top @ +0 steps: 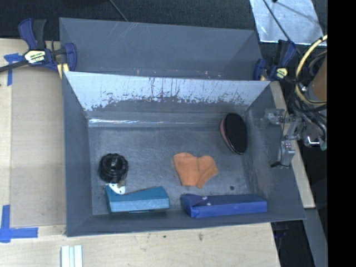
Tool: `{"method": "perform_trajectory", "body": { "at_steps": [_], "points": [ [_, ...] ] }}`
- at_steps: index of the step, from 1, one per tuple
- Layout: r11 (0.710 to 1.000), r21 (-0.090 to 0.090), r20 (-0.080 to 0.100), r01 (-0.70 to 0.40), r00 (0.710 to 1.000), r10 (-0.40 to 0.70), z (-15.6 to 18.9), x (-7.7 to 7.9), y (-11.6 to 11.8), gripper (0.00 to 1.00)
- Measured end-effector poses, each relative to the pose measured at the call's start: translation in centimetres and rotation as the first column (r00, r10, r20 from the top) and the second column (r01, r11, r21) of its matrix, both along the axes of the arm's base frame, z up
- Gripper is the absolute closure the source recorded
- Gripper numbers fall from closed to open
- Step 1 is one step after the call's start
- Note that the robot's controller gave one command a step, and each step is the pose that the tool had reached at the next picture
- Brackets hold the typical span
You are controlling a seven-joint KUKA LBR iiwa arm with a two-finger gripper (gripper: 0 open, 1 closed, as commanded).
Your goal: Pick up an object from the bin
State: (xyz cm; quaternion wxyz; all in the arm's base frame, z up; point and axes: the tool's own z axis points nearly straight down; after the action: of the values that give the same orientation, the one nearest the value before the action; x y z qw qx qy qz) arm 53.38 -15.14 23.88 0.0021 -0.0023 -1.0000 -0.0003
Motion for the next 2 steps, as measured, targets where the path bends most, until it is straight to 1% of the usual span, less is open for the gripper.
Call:
{"method": "perform_trajectory", "body": {
  "at_steps": [1, 2],
  "points": [
    [1.000, -0.001, 0.007, -0.004, 1.000, 0.004, 0.5, 0.1, 0.1, 0.00],
    [0.993, -0.003, 0.011, -0.116, 0.993, 0.116, -3.7, -0.1, 1.5, 0.00]
  ]
}}
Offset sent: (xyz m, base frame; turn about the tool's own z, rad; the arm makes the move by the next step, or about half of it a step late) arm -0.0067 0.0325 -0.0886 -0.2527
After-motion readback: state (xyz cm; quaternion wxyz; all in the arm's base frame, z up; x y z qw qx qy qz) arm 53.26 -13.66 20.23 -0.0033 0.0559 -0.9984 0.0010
